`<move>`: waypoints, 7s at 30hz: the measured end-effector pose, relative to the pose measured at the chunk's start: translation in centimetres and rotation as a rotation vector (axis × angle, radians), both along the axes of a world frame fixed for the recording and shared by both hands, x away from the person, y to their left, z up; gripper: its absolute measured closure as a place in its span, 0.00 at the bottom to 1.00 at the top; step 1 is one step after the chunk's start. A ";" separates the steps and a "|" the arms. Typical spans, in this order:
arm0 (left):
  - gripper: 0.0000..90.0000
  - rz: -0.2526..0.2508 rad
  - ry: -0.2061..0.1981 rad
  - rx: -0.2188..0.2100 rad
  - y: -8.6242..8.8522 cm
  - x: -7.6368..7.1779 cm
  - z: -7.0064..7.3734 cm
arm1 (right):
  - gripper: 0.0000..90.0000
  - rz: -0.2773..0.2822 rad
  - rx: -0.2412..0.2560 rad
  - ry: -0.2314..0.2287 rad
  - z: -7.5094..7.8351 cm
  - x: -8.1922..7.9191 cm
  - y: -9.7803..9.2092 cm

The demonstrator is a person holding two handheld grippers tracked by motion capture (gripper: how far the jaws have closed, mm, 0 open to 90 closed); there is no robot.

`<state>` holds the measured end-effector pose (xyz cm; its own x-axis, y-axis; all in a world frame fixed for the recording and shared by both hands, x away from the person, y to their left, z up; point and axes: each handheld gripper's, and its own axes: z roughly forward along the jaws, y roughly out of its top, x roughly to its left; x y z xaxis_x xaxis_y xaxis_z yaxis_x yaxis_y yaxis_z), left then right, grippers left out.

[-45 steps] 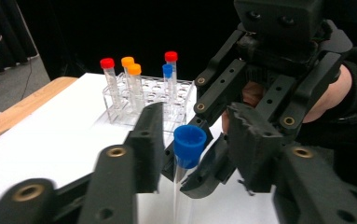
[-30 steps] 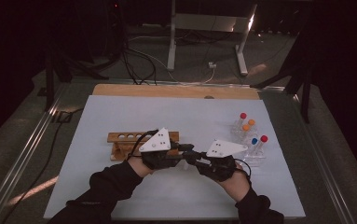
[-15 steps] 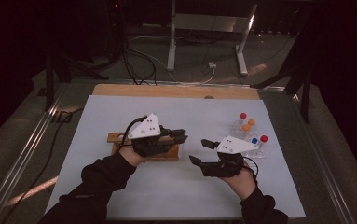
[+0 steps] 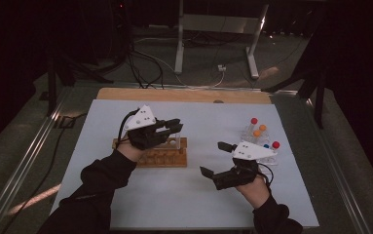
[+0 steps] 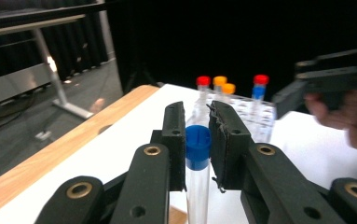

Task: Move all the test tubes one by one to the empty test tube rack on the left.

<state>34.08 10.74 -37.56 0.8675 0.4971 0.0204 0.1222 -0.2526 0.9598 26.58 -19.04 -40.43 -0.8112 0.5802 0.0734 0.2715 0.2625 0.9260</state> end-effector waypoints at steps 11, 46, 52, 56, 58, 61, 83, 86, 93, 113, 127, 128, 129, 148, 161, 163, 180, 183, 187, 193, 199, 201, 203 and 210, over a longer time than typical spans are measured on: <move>0.87 0.103 0.018 0.002 0.7 2.0 -1.6 | 0.01 -0.004 -0.021 -0.028 -0.3 -0.1 0.2; 0.87 0.255 0.085 -0.005 -1.2 0.8 -7.6 | 0.01 -0.012 -0.027 -0.038 -0.2 -0.3 -0.2; 0.87 0.258 0.072 0.011 -1.4 0.7 -8.0 | 0.01 -0.009 -0.024 -0.037 -0.2 -0.3 -0.2; 0.87 0.257 0.080 0.016 -1.4 0.8 -8.4 | 0.01 -0.008 -0.025 -0.038 -0.2 -0.3 -0.2; 0.87 0.261 0.068 0.018 -1.4 0.7 -8.4 | 0.01 -0.008 -0.024 -0.036 -0.2 -0.3 -0.2; 0.86 0.255 0.064 0.021 -1.5 0.7 -8.4 | 0.01 -0.001 -0.023 -0.032 -0.2 -0.3 -0.2; 0.25 0.162 0.073 -0.104 0.4 -0.8 -3.7 | 0.01 -0.035 0.020 -0.117 1.9 -0.6 -2.8; 0.16 0.114 0.085 -0.117 0.8 -1.7 -2.9 | 0.01 -0.065 0.008 -0.114 2.7 -0.4 -4.1; 0.02 0.013 0.106 -0.138 1.8 -3.4 -2.8 | 0.04 -0.209 0.003 -0.091 3.1 0.1 -8.1; 0.01 -0.099 0.095 -0.075 1.7 -5.4 -4.9 | 0.28 -0.431 -0.108 -0.029 -2.7 0.9 -13.5; 0.01 -0.125 0.082 -0.075 1.4 -5.8 -4.9 | 0.57 -0.531 -0.233 -0.029 -4.4 0.9 -13.2; 0.01 -0.127 0.082 -0.074 1.4 -5.8 -4.9 | 0.58 -0.538 -0.239 -0.027 -4.5 1.0 -13.2; 0.01 -0.127 0.081 -0.071 1.3 -5.8 -4.9 | 0.61 -0.544 -0.241 -0.019 -4.6 1.0 -13.2; 0.01 -0.132 0.082 -0.079 1.4 -5.8 -4.8 | 0.84 -0.598 -0.267 0.037 -6.0 2.4 -13.2; 0.01 -0.137 0.089 -0.082 1.5 -5.7 -4.7 | 0.85 -0.597 -0.231 -0.004 -3.9 1.5 -13.4; 0.01 -0.138 0.090 -0.081 1.5 -5.7 -4.7 | 0.85 -0.597 -0.227 -0.030 -3.2 1.2 -13.3; 0.01 -0.163 0.096 -0.070 1.2 -5.7 -4.1 | 0.85 -0.433 -0.174 -0.122 0.2 -0.5 -9.5; 0.02 -0.170 0.097 -0.068 1.1 -5.7 -4.0 | 0.85 -0.381 -0.165 -0.105 0.0 -0.3 -8.5; 0.02 -0.173 0.097 -0.067 1.0 -5.7 -3.7 | 0.85 -0.313 -0.153 -0.071 -0.4 0.0 -7.4; 0.02 -0.186 0.096 -0.059 0.6 -5.7 -3.5 | 0.85 -0.225 -0.148 -0.024 -1.0 0.3 -5.8; 0.02 -0.196 0.097 -0.058 0.2 -5.7 -3.2 | 0.85 -0.153 -0.162 -0.007 -1.4 0.2 -4.0; 0.02 -0.199 0.101 -0.059 0.1 -5.8 -3.2 | 0.85 -0.135 -0.163 -0.004 -1.4 0.1 -3.5; 0.02 -0.202 0.103 -0.057 0.0 -5.7 -3.2 | 0.85 -0.114 -0.167 -0.007 -1.4 0.1 -3.0; 0.05 -0.216 0.098 -0.064 -0.3 -5.9 -3.0 | 0.85 -0.032 -0.167 0.006 -1.4 -0.5 -1.2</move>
<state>28.17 10.40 -40.54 0.9501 0.2971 -0.0950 0.1655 -0.2220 0.9609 26.04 -20.27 -41.86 -0.7918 0.6104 -0.0218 0.2872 0.4036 0.8687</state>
